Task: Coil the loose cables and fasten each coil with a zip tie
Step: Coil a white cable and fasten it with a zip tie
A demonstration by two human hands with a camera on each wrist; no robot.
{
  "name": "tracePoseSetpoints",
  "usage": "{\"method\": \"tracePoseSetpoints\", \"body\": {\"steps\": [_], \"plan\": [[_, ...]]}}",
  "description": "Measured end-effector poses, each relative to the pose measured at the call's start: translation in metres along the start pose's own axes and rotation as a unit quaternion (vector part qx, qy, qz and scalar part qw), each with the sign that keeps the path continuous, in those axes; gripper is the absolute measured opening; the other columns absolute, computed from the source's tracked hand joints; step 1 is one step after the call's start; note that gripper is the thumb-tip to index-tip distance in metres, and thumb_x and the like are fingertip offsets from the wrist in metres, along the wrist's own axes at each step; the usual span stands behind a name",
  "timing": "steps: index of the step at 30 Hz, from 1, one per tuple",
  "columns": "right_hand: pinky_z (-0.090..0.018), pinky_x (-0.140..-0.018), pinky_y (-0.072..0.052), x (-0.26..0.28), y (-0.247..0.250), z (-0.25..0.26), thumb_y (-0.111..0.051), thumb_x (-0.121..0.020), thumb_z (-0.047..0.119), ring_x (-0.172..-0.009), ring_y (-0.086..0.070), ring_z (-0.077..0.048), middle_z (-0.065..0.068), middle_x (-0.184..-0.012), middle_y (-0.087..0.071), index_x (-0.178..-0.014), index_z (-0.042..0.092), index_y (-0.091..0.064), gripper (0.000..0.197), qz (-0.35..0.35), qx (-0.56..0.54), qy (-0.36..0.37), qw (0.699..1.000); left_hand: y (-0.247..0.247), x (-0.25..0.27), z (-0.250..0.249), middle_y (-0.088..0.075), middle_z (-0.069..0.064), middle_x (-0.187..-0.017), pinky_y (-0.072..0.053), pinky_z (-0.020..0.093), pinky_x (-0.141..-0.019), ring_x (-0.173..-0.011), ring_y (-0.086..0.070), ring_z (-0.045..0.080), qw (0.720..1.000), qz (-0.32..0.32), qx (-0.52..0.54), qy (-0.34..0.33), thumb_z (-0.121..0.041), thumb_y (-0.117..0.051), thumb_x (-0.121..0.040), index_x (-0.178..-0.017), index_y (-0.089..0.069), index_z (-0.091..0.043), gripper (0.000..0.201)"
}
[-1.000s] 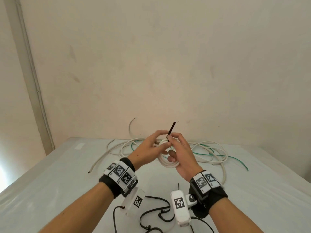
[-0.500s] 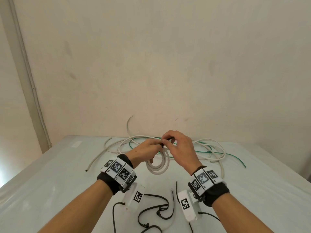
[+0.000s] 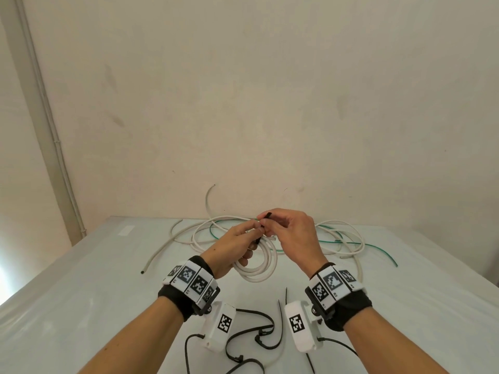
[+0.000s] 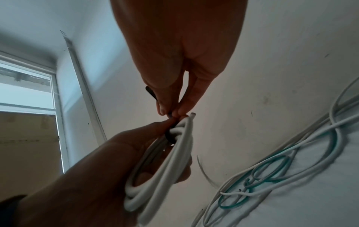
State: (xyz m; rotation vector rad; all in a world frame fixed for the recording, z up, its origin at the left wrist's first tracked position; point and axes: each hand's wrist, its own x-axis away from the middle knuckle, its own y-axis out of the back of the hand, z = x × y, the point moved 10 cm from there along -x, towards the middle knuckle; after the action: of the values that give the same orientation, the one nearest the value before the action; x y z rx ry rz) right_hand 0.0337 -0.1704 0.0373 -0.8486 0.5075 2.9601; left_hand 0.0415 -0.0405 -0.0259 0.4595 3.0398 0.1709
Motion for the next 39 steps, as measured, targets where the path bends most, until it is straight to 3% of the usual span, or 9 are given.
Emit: {"method": "tracePoseSetpoints", "body": {"steps": [5, 11, 17, 23, 28, 30, 32, 36, 39], "plan": [[-0.020, -0.078, -0.057, -0.001, 0.010, 0.001, -0.075, -0.091, 0.009, -0.079, -0.075, -0.008, 0.008, -0.083, -0.079, -0.092, 0.017, -0.083, 0.011, -0.045, -0.002, -0.001, 0.999, -0.008, 0.002, 0.003, -0.042, 0.000, -0.077, -0.029, 0.021, -0.047, -0.052, -0.037, 0.011, 1.000, -0.013, 0.019, -0.012, -0.031, -0.055, -0.105, -0.093, -0.067, -0.027, 0.018], [-0.012, -0.070, -0.054, 0.003, 0.015, 0.007, -0.077, -0.090, 0.011, -0.075, -0.074, -0.005, 0.010, -0.081, -0.079, -0.093, 0.018, -0.084, 0.011, -0.080, -0.002, -0.001, 0.997, -0.008, -0.002, 0.007, -0.046, 0.003, -0.083, -0.035, 0.020, -0.044, -0.050, -0.049, 0.015, 0.998, -0.032, 0.049, -0.014, -0.031, -0.059, -0.104, -0.107, -0.067, -0.016, 0.017], [-0.012, -0.075, -0.053, 0.018, 0.012, 0.004, -0.077, -0.090, 0.011, -0.081, -0.074, -0.001, 0.015, -0.082, -0.079, -0.091, 0.020, -0.084, 0.011, -0.040, -0.006, 0.001, 0.999, -0.005, -0.002, 0.010, -0.054, 0.000, -0.081, -0.039, 0.020, -0.045, -0.053, -0.053, 0.011, 0.997, -0.037, 0.054, -0.034, -0.024, -0.064, -0.102, -0.118, -0.067, -0.017, 0.018], [-0.015, -0.079, -0.054, 0.009, 0.012, 0.007, -0.076, -0.090, 0.012, -0.085, -0.074, -0.002, 0.012, -0.087, -0.079, -0.094, 0.019, -0.083, 0.010, -0.039, -0.012, 0.005, 0.999, 0.001, -0.006, -0.001, -0.054, -0.005, -0.078, -0.037, 0.019, -0.045, -0.050, -0.047, 0.008, 0.997, -0.050, 0.028, -0.049, -0.024, -0.060, -0.104, -0.108, -0.064, -0.017, 0.009], [-0.024, -0.098, -0.051, 0.010, -0.013, -0.017, -0.070, -0.098, 0.030, -0.113, -0.065, -0.006, 0.008, -0.123, -0.071, -0.134, 0.019, -0.066, 0.038, 0.051, 0.097, -0.022, 0.994, 0.009, -0.007, 0.013, -0.047, 0.000, -0.073, -0.031, 0.016, -0.040, -0.053, -0.037, 0.009, 0.977, -0.048, 0.209, -0.023, -0.017, -0.056, -0.106, -0.109, -0.062, -0.013, 0.007], [-0.029, -0.093, -0.051, 0.018, -0.024, -0.028, -0.062, -0.102, 0.035, -0.109, -0.066, -0.013, 0.005, -0.118, -0.072, -0.129, 0.021, -0.066, 0.031, 0.085, 0.154, -0.015, 0.984, 0.009, -0.007, 0.011, -0.053, 0.002, -0.075, -0.031, 0.015, -0.040, -0.054, -0.040, 0.009, 0.967, -0.038, 0.251, -0.022, -0.014, -0.055, -0.106, -0.111, -0.062, -0.010, 0.009], [-0.030, -0.088, -0.049, 0.024, -0.031, -0.032, -0.057, -0.104, 0.037, -0.108, -0.065, -0.019, 0.002, -0.115, -0.070, -0.128, 0.021, -0.063, 0.029, 0.097, 0.198, -0.004, 0.975, 0.009, -0.008, 0.010, -0.060, 0.003, -0.077, -0.032, 0.016, -0.041, -0.055, -0.045, 0.008, 0.969, -0.043, 0.243, -0.024, -0.012, -0.057, -0.105, -0.111, -0.063, -0.009, 0.009], [-0.032, -0.106, -0.042, 0.026, -0.043, -0.024, -0.053, -0.104, 0.029, -0.131, -0.048, -0.017, -0.005, -0.146, -0.043, -0.156, 0.009, -0.029, 0.060, 0.113, 0.283, 0.030, 0.952, 0.009, -0.007, 0.015, -0.055, 0.005, -0.080, -0.032, 0.017, -0.043, -0.057, -0.044, 0.008, 0.986, -0.053, 0.157, -0.026, -0.016, -0.062, -0.103, -0.108, -0.070, -0.008, 0.012], [-0.044, -0.096, -0.049, 0.027, -0.054, -0.024, -0.051, -0.104, 0.023, -0.122, -0.058, -0.034, -0.014, -0.135, -0.056, -0.147, 0.010, -0.037, 0.046, 0.171, 0.338, 0.005, 0.925, 0.014, -0.007, 0.020, -0.054, 0.010, -0.087, -0.034, 0.018, -0.045, -0.061, -0.045, 0.008, 0.988, -0.080, 0.130, -0.024, -0.019, -0.063, -0.103, -0.114, -0.070, -0.002, 0.022]]}}
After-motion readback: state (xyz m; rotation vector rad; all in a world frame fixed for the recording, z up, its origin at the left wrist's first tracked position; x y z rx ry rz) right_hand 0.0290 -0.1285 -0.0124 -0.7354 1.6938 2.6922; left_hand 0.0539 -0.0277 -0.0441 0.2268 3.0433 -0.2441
